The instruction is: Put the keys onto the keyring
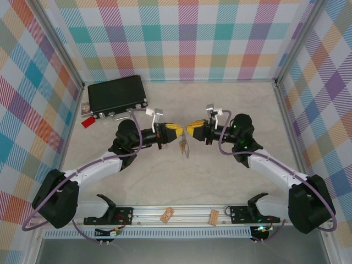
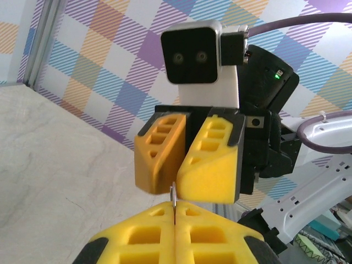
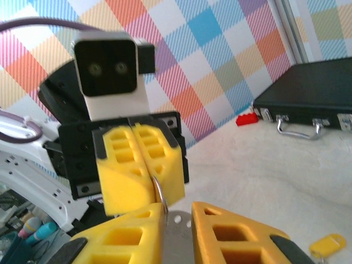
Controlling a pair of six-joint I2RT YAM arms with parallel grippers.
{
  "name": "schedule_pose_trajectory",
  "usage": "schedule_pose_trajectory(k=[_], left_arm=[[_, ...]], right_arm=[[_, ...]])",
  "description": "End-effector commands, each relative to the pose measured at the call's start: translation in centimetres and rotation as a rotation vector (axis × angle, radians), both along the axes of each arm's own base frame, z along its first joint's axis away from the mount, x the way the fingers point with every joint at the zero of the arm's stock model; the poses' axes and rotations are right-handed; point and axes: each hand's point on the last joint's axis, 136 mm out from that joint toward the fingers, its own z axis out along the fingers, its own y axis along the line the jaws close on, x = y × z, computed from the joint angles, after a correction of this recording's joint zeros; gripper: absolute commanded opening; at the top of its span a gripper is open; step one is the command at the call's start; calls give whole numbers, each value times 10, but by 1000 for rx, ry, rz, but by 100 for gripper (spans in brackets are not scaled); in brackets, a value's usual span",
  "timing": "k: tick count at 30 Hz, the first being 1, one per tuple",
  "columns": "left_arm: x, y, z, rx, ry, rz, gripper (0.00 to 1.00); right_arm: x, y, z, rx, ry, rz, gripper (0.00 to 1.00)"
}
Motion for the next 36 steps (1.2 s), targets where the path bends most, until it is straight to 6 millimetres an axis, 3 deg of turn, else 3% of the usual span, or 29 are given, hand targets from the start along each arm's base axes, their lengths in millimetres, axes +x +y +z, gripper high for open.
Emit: schedule_pose_trajectory(k=[1, 23, 36], left_arm=[[-6, 1, 19, -47, -57, -10, 5], [-4, 0, 25, -75, -61, -8, 5], [-6, -3, 19, -65, -45, -31, 5]], right_arm=[[-3, 0, 24, 77, -58, 27, 19], [-6, 8, 3, 54, -1, 108, 20], [-8, 16, 12, 62, -15, 139, 16]])
